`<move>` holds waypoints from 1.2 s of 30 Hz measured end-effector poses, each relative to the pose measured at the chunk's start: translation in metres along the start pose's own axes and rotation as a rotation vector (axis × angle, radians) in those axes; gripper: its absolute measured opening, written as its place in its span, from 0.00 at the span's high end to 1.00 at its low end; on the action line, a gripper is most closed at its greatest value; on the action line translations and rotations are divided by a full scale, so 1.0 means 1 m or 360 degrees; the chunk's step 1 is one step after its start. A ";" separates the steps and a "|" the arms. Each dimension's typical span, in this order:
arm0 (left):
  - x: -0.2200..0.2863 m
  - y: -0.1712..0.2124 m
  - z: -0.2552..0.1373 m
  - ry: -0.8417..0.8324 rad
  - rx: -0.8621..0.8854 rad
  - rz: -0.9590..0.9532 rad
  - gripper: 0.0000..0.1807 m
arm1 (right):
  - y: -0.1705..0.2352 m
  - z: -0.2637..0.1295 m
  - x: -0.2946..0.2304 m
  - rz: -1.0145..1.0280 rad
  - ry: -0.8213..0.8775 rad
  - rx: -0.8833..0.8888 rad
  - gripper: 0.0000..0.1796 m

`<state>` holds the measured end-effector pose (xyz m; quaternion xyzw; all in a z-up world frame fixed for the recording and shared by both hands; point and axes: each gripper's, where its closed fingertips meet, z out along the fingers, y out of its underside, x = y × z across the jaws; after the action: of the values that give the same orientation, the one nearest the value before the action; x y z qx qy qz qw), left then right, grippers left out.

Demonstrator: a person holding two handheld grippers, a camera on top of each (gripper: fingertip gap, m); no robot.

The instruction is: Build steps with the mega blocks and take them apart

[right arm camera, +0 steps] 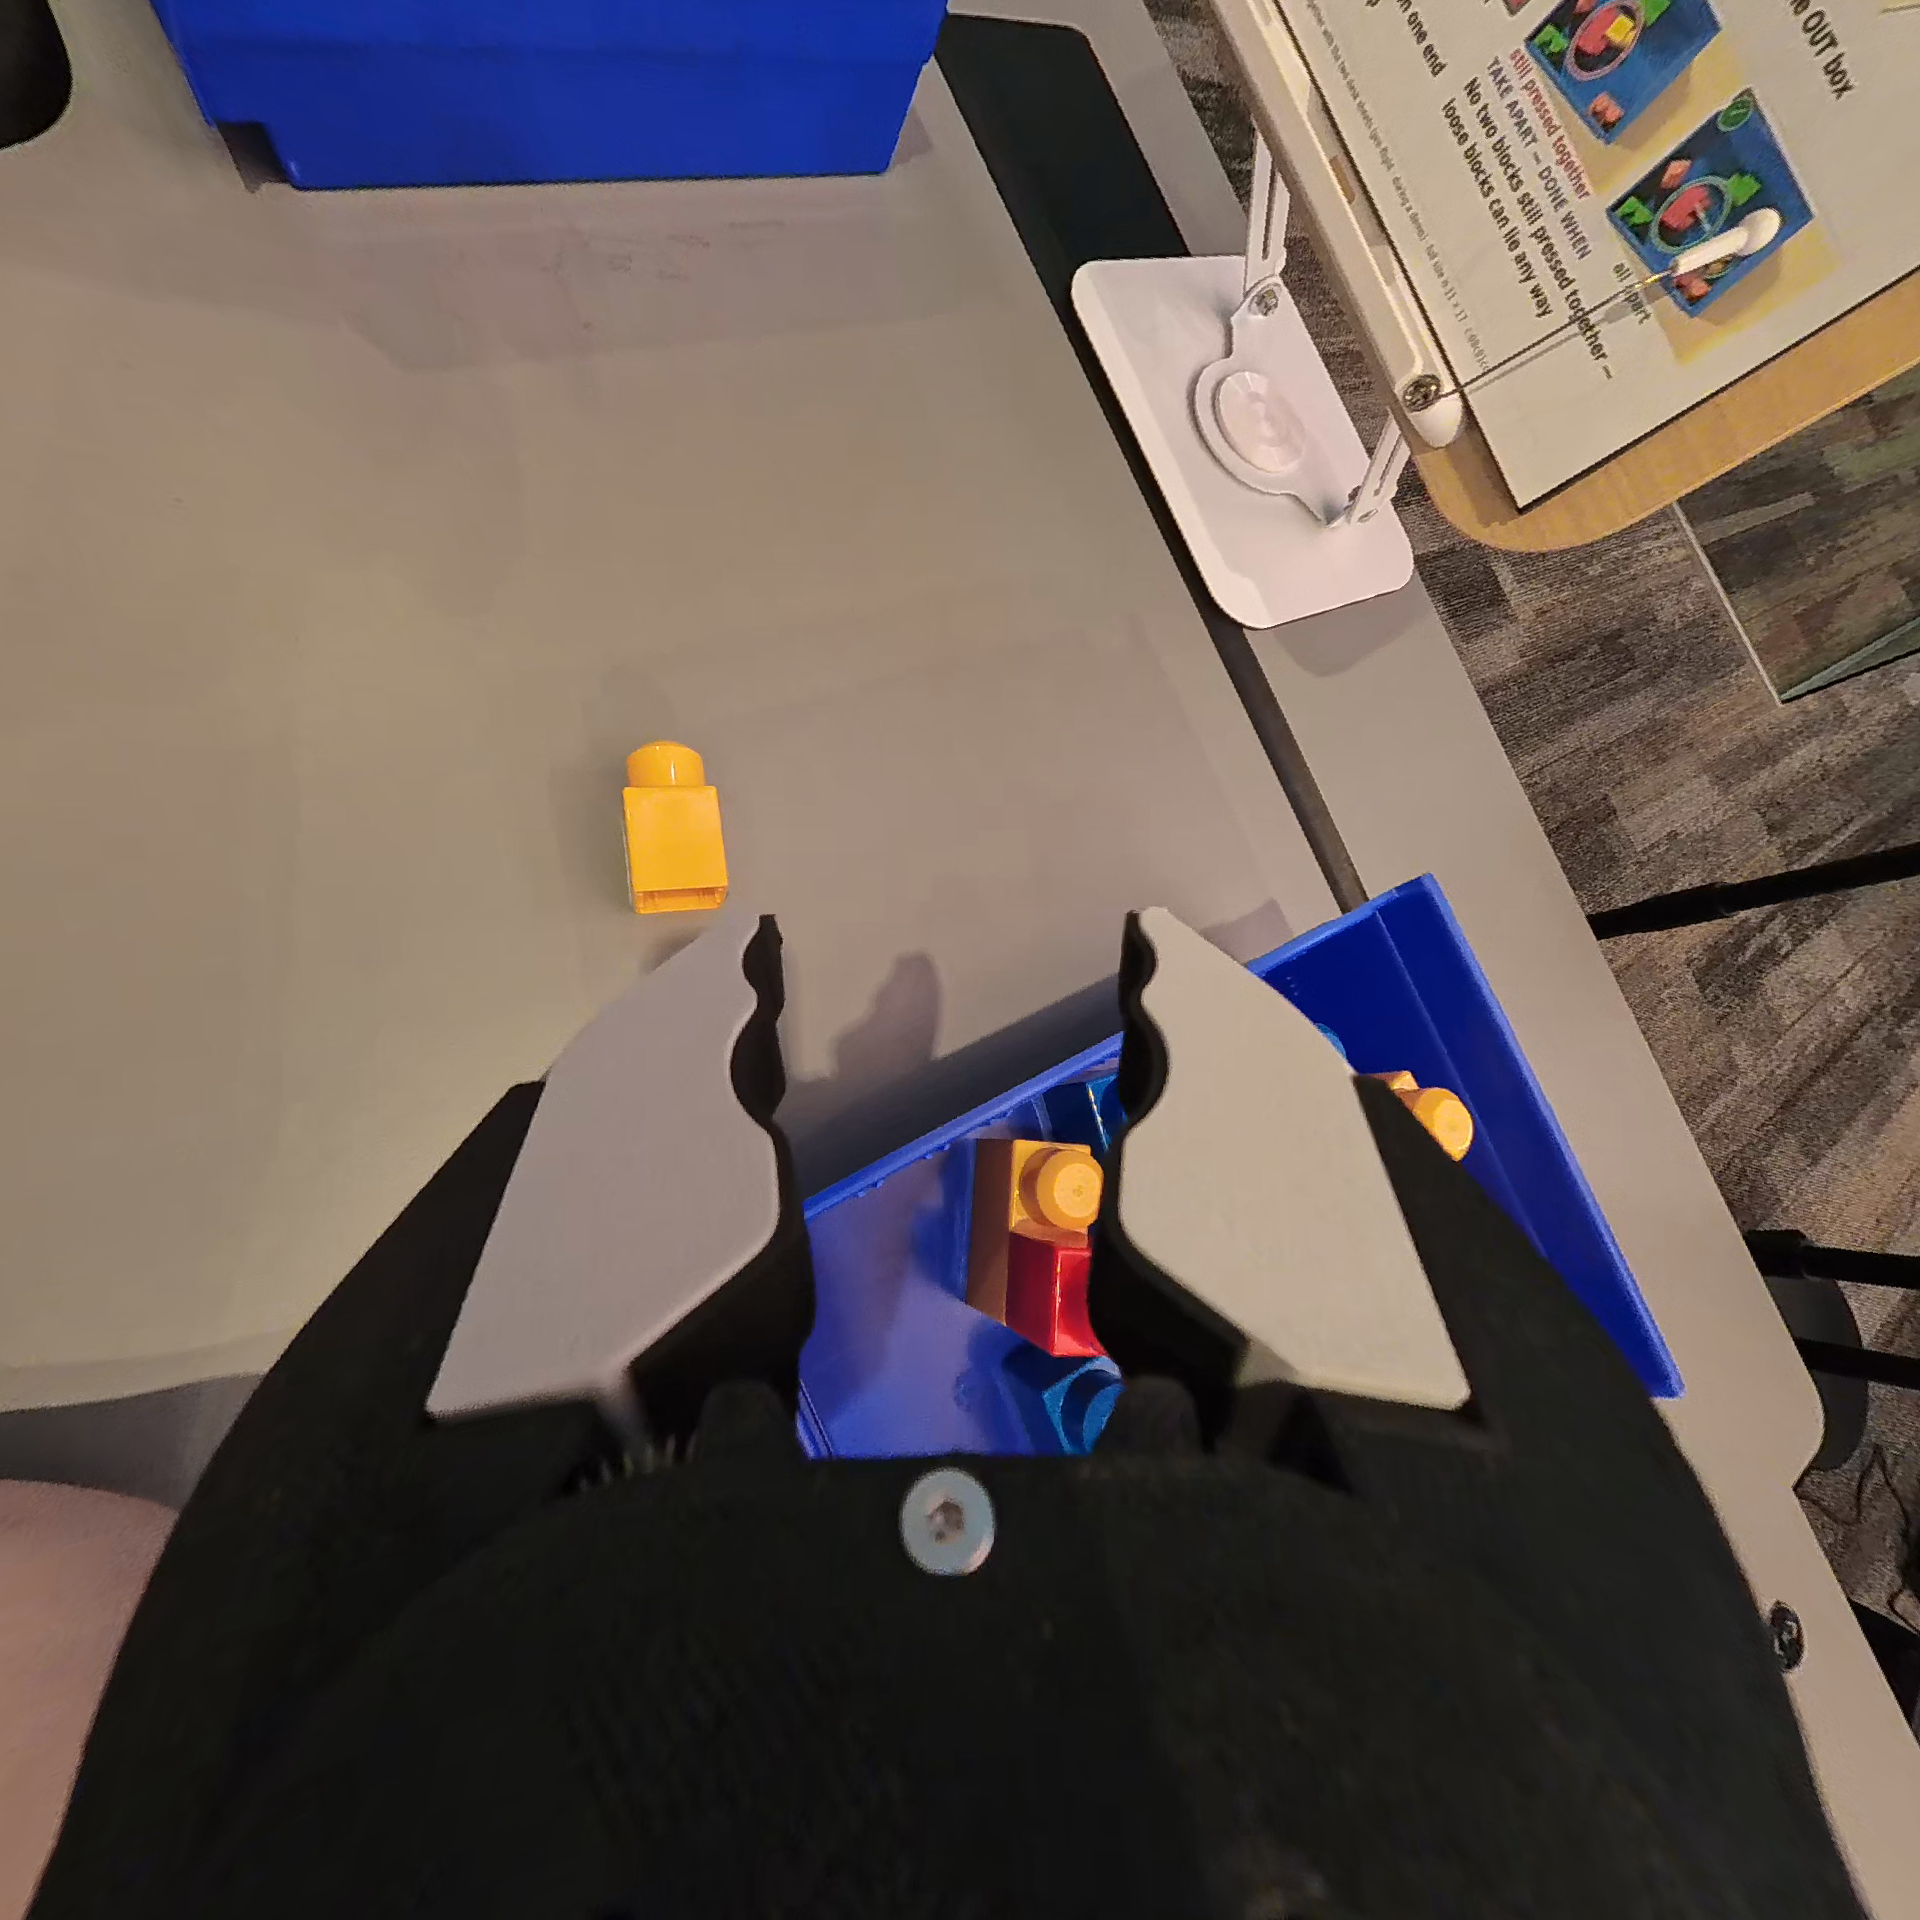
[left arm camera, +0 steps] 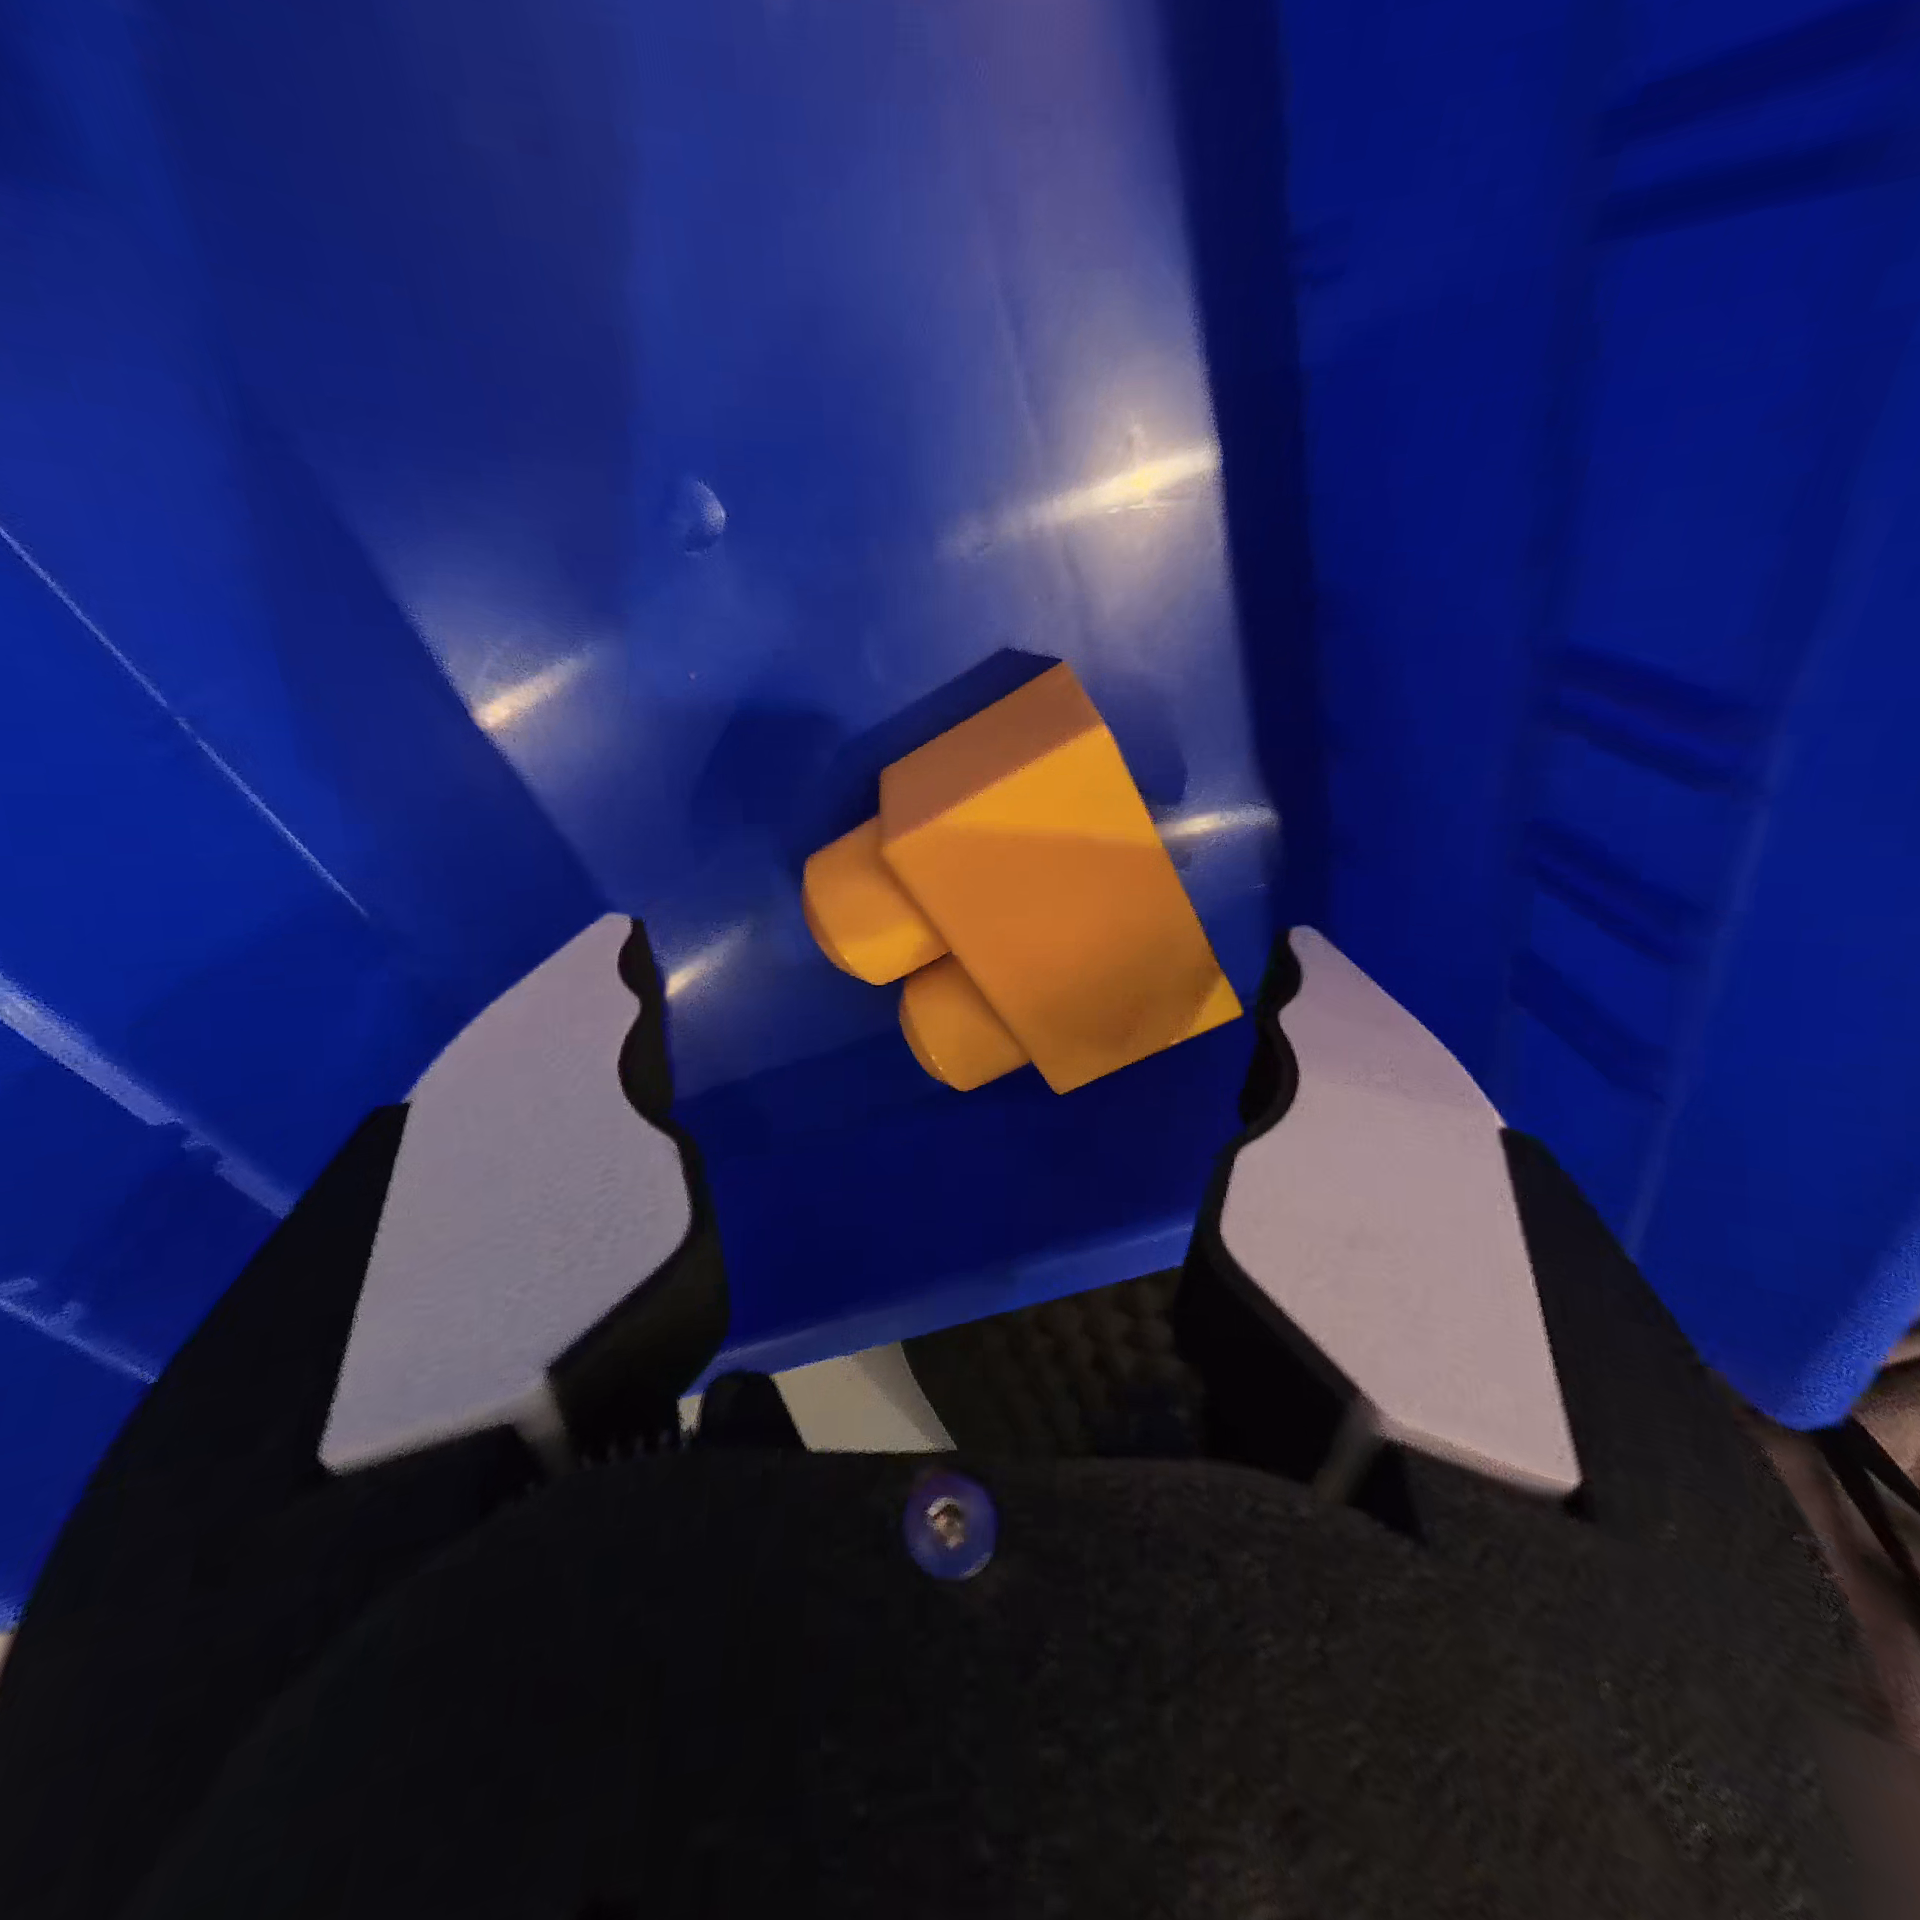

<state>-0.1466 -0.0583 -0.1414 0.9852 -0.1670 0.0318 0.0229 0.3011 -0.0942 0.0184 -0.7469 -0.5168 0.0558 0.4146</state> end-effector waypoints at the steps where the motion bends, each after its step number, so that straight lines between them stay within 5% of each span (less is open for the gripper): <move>1: 0.000 0.001 0.003 -0.0002 -0.0022 -0.0014 0.40 | 0.000 0.000 0.000 -0.0002 0.0000 -0.0001 0.65; 12: 0.011 0.005 0.015 0.0071 -0.0150 -0.0117 0.53 | 0.005 0.002 0.000 0.0009 -0.0009 -0.0040 0.65; 21: 0.001 0.006 0.010 -0.0049 -0.0151 -0.0033 0.54 | 0.008 0.007 -0.002 0.0005 -0.0031 -0.0089 0.65; 29: -0.010 -0.018 -0.061 -0.0242 0.0384 0.0023 0.55 | -0.007 0.013 0.003 0.0042 -0.0017 -0.0013 0.66; 36: 0.050 -0.050 -0.142 -0.0540 0.1013 0.0513 0.55 | -0.106 0.038 0.011 0.0627 -0.0238 0.0632 0.66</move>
<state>-0.0907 -0.0193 0.0023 0.8954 -0.3028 -0.0780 -0.3170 0.2095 -0.0514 0.0690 -0.7310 -0.3699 0.2902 0.4945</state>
